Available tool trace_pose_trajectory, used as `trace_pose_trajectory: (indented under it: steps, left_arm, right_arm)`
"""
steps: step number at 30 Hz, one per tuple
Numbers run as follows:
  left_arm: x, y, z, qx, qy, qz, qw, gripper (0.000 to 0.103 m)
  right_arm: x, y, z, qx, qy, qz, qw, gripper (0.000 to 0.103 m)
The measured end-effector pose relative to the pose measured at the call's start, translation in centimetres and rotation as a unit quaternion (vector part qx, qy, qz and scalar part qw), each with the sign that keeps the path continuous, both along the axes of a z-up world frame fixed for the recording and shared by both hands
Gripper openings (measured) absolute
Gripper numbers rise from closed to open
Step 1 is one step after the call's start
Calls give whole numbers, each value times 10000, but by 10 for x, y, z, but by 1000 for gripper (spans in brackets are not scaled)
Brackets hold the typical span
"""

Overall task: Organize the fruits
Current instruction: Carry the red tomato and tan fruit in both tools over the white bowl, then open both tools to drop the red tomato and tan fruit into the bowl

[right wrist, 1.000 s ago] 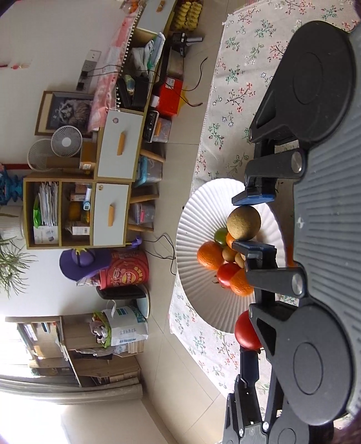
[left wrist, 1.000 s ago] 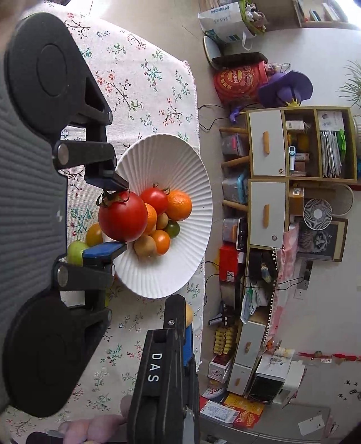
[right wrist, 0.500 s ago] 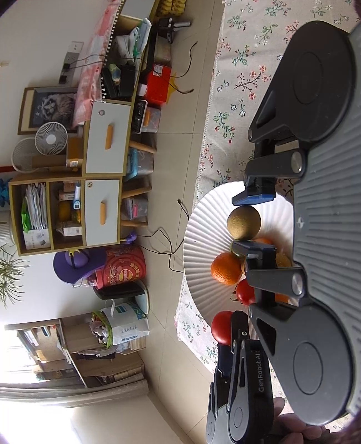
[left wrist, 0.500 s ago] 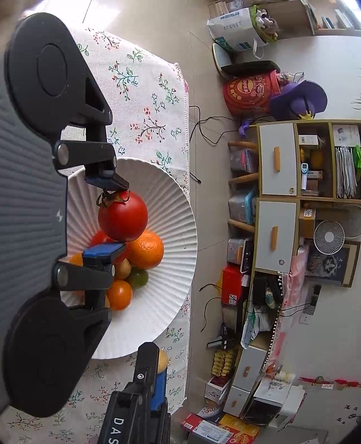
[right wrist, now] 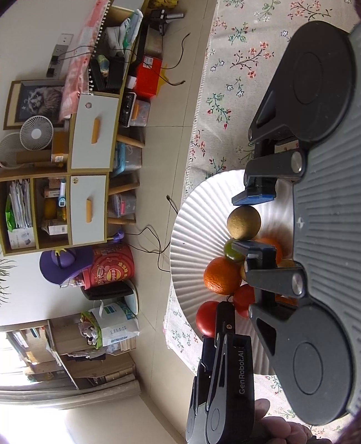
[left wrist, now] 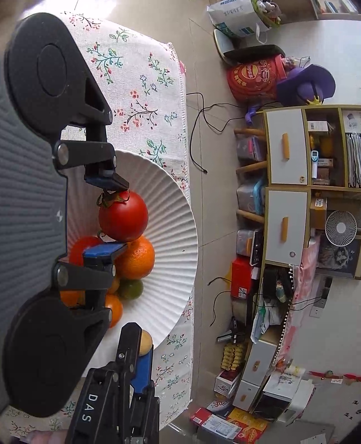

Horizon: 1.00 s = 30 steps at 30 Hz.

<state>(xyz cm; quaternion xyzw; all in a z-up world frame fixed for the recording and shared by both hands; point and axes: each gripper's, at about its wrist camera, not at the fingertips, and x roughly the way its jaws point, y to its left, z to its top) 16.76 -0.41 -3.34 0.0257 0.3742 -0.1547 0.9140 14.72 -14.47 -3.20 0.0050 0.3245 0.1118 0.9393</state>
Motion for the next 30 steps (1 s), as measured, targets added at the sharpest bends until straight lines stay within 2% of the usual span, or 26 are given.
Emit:
trace_pose_trajectory:
  steps: [8, 10, 14, 18, 26, 28, 30]
  left_arm:
    - [2, -1, -1, -82, -31, -63, 9999, 45]
    - [0, 1, 2, -144, -122, -70, 9998, 47]
    - [-5, 2, 6, -121, -188, -68, 9997, 55]
    - [-14, 3, 13, -93, -222, -36, 9997, 63]
    - [-41, 12, 24, -89, -275, 114, 9995, 76]
    - [-48, 13, 26, -8, -299, 149, 9994, 78]
    - [-54, 14, 28, 47, -313, 186, 9993, 83]
  right_arm:
    - [1, -2, -1, 75, 20, -68, 9999, 26]
    - [0, -3, 2, 138, -8, -108, 9998, 32]
    - [-3, -8, 10, 304, -67, -250, 9992, 35]
    - [-8, -17, 14, 457, -49, -469, 9978, 45]
    - [-24, -22, 22, 301, 7, -708, 9970, 53]
    - [-28, -18, 23, 88, 50, -701, 9975, 61]
    - [-33, -15, 24, -108, 34, -660, 9978, 63]
